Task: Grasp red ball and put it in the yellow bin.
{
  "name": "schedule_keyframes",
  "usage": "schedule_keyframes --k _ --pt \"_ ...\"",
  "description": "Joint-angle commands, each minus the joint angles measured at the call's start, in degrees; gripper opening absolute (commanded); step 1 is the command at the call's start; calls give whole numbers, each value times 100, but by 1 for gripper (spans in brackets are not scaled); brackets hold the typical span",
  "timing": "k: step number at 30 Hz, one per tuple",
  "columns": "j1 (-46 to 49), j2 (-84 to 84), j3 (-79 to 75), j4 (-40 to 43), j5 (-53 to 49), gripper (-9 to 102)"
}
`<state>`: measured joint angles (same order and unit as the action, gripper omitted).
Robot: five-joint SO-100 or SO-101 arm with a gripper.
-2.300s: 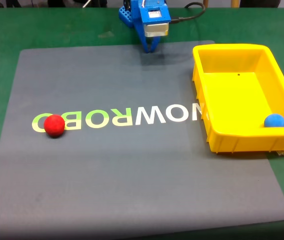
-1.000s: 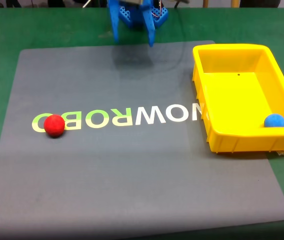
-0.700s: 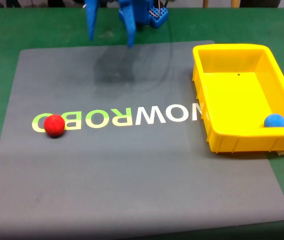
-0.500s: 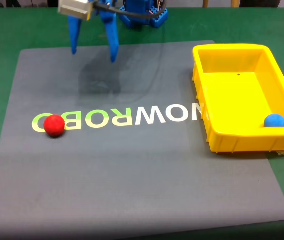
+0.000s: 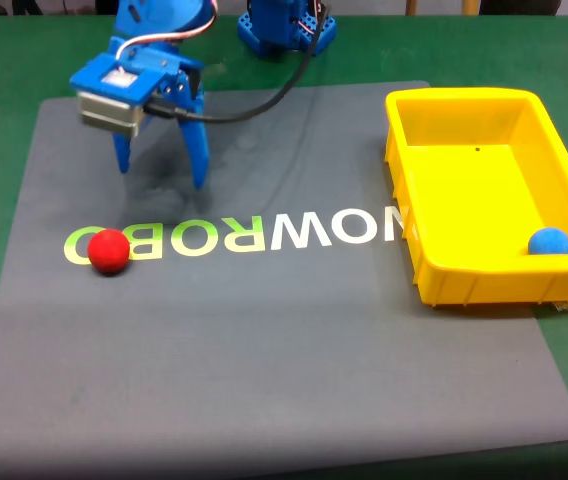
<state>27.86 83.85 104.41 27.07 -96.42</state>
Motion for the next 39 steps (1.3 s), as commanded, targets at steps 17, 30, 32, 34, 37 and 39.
schedule_keyframes --k 17,30,32,34,37,39 --pt "9 -2672 -3507 -114 308 36" --pt "-35 -3357 -4298 -9 255 32" --pt "-26 -3357 -4298 44 255 28" --pt "-18 -3349 -4298 70 246 16" --pt "-9 -3349 -4298 97 255 0" --pt "-9 -3349 -4298 141 246 0"
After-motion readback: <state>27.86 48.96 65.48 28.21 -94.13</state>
